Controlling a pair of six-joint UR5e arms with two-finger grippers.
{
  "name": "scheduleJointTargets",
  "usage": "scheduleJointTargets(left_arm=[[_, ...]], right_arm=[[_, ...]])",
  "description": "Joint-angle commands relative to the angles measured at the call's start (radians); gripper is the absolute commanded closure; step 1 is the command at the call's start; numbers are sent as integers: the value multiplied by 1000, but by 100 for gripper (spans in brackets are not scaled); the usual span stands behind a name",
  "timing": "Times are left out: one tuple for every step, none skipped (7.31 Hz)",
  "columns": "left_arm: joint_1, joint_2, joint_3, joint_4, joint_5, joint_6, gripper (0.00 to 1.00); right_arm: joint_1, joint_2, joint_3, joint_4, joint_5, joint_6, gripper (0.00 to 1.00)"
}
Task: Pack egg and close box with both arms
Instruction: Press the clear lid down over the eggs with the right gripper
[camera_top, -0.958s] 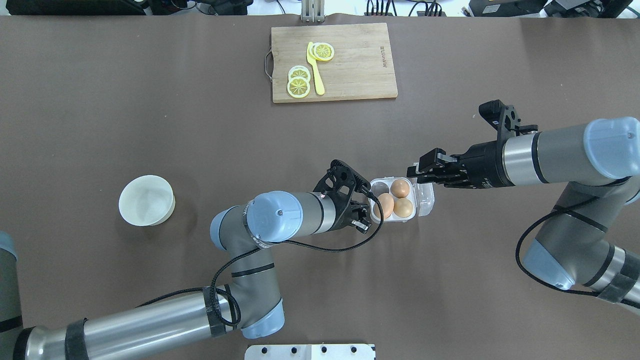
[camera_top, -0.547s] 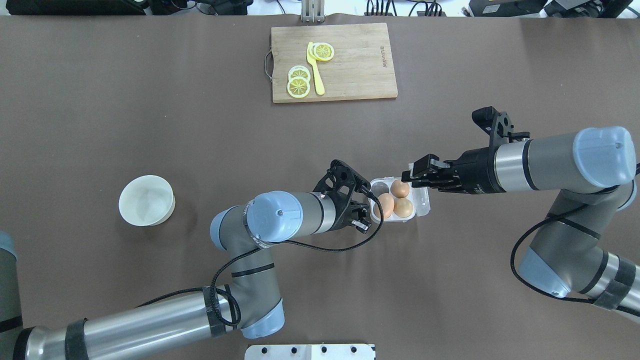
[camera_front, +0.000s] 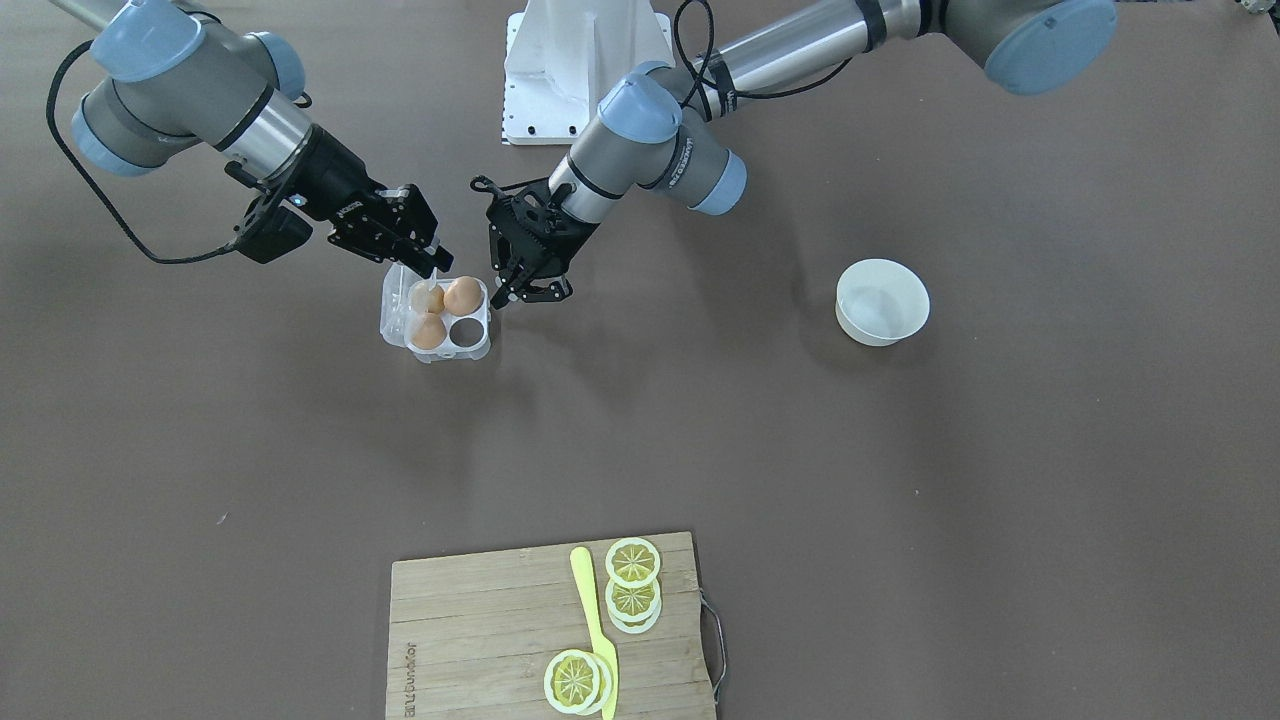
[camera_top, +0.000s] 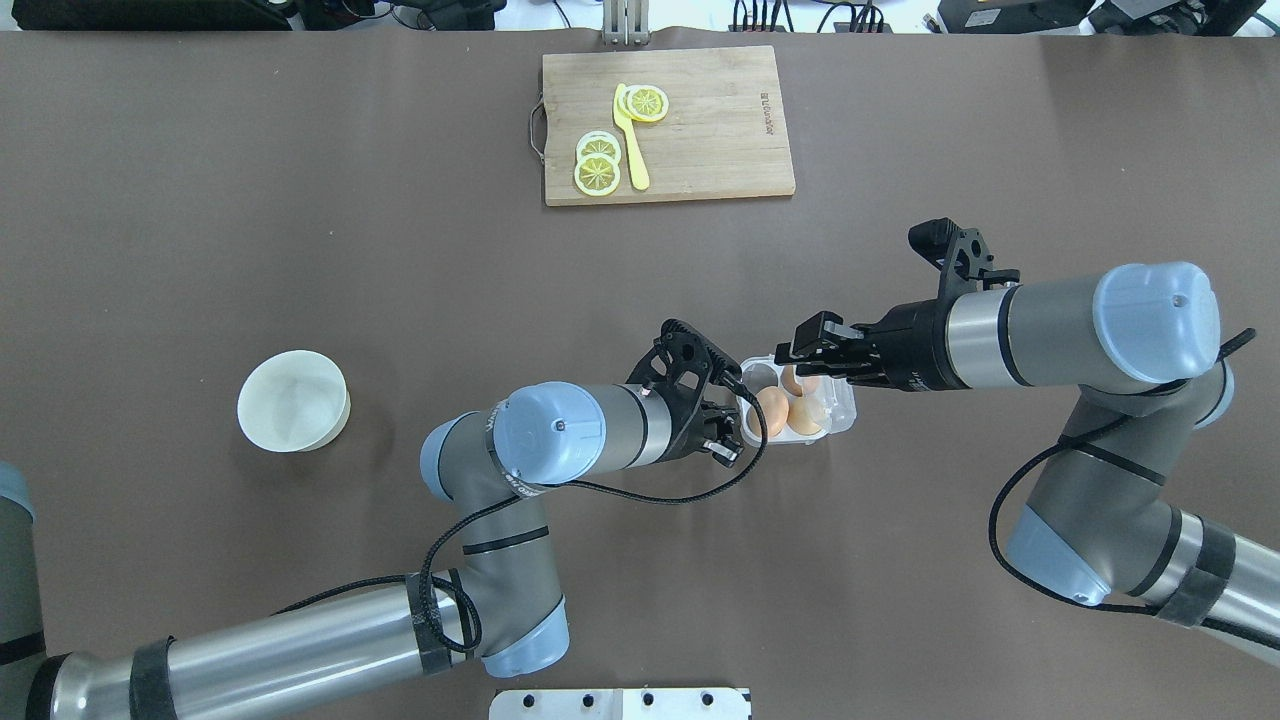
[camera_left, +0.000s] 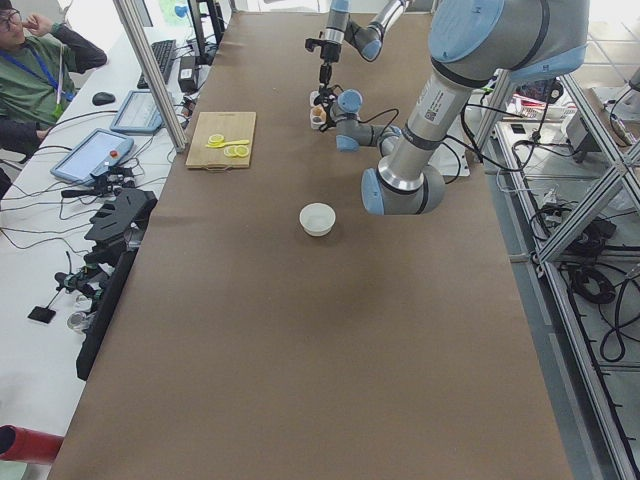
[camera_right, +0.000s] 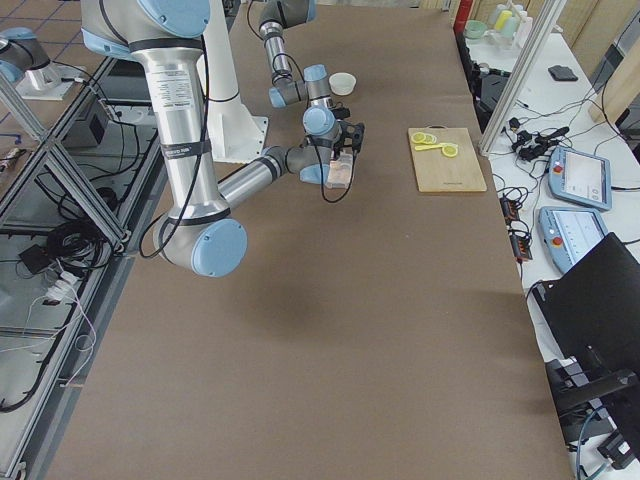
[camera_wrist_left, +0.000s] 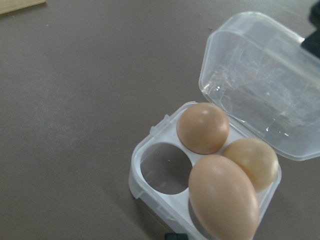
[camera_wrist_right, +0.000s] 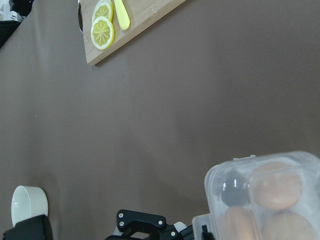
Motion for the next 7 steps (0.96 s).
scheduleJointTargets(left_arm=[[0,3,0,-1,0,-1,100],[0,6,-2,-1,0,-3,100],[0,7,-2,-1,0,-1,100],[0,9,-2,-1,0,-3,100],[0,7,-2,-1,0,-3,100],[0,9,-2,-1,0,-3,100],[0,9,-3,-1,0,-4,100]], right_arm=[[-13,14,2,-17,-17,0,61],[-13,17,3,-17,-17,0,61],[-13,19,6,-17,-17,0,61],[-11,17,26,-21,-11,0,61],[-11,17,67,-78,-5,-3,61],[3,16,107,-140,24,-5,61],[23,8,108,-139,68,-14,61]])
